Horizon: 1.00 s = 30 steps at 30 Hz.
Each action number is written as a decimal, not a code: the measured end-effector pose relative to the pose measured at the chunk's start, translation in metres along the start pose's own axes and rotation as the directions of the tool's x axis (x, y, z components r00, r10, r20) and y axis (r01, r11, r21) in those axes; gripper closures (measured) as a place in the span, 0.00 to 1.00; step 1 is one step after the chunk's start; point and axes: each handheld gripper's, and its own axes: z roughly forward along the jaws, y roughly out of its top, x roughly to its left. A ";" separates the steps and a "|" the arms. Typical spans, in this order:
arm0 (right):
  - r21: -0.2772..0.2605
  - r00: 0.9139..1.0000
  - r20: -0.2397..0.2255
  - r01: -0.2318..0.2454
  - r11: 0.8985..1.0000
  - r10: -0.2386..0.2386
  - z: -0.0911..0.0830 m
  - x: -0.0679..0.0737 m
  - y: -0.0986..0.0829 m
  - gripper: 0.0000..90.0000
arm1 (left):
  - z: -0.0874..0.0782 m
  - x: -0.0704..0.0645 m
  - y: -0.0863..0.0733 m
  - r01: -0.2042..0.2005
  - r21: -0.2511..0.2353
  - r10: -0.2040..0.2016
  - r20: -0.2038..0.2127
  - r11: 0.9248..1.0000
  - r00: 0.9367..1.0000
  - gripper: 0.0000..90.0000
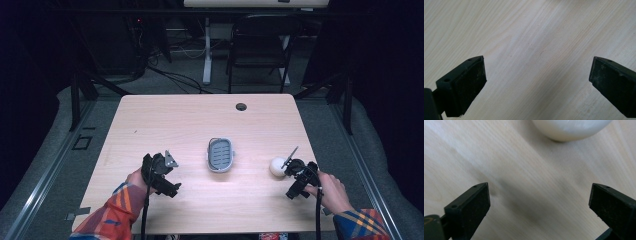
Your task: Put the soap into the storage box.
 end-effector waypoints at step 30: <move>-0.118 0.997 -0.078 -0.003 0.993 -0.006 0.003 -0.031 0.058 0.00 | 0.005 0.002 0.000 0.017 0.032 -0.017 0.000 0.999 1.000 0.01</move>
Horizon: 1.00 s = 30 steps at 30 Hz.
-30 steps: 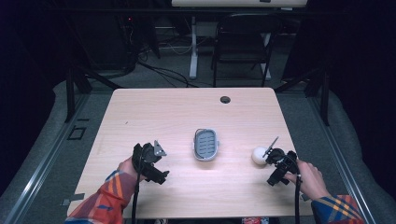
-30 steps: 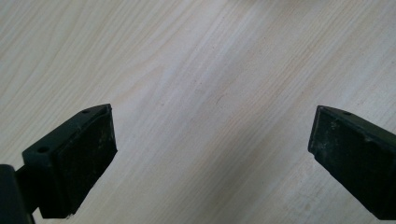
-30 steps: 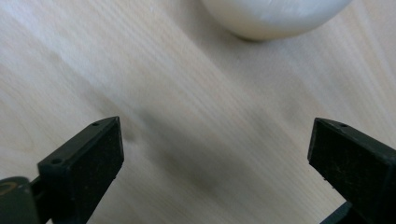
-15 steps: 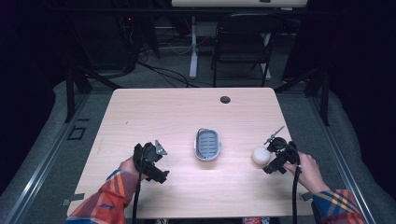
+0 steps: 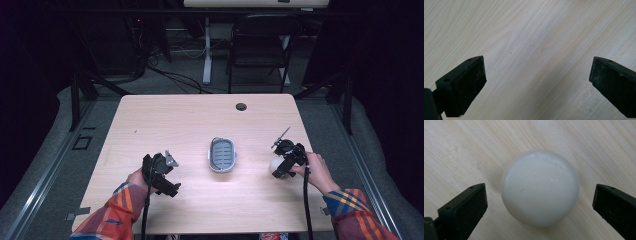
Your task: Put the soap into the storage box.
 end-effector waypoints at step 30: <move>0.034 1.000 0.011 0.010 0.999 -0.010 0.001 0.003 0.011 0.25 | 0.000 -0.001 0.001 -0.006 -0.006 0.006 0.004 1.000 1.000 0.01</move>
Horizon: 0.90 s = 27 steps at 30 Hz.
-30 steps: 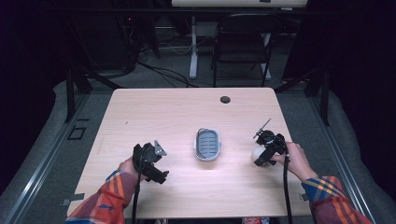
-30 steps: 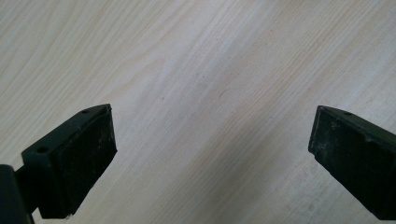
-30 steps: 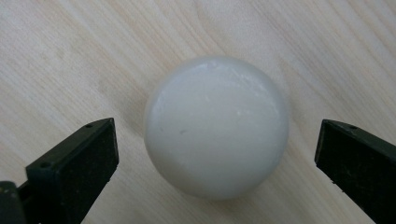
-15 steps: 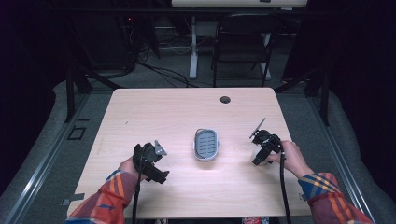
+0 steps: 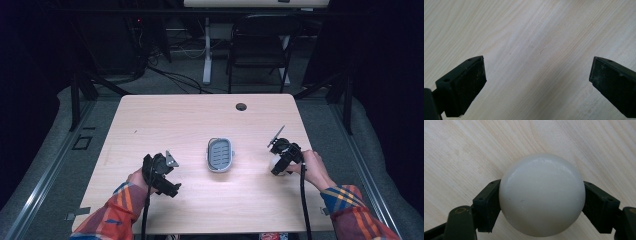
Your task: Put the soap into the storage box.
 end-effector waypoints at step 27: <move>0.010 0.998 0.000 0.069 0.998 -0.069 -0.018 0.015 0.004 0.26 | 0.000 0.000 -0.001 0.003 0.001 -0.003 -0.004 1.000 1.000 0.01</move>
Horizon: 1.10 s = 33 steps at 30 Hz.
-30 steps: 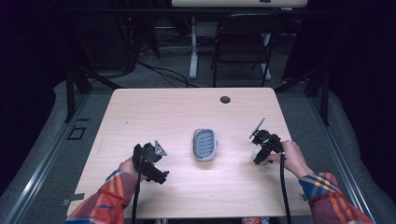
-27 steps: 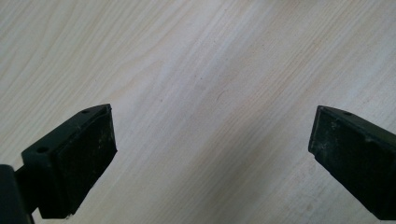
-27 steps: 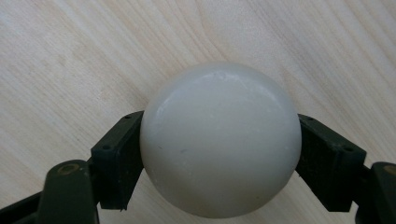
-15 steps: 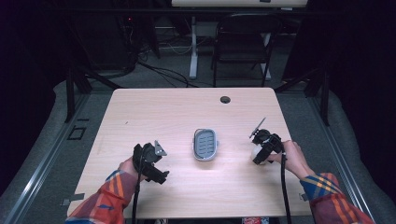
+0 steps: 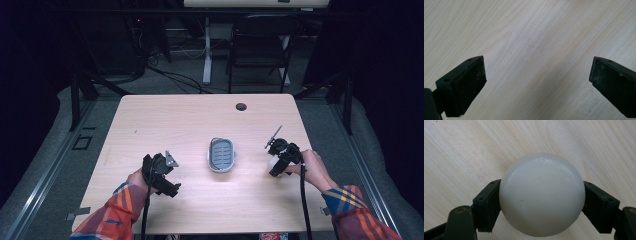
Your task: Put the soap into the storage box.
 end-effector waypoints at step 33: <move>-0.031 1.000 0.012 0.015 0.999 -0.014 -0.027 -0.001 0.019 0.26 | -0.002 0.001 0.000 0.008 -0.012 -0.009 -0.010 1.000 1.000 0.01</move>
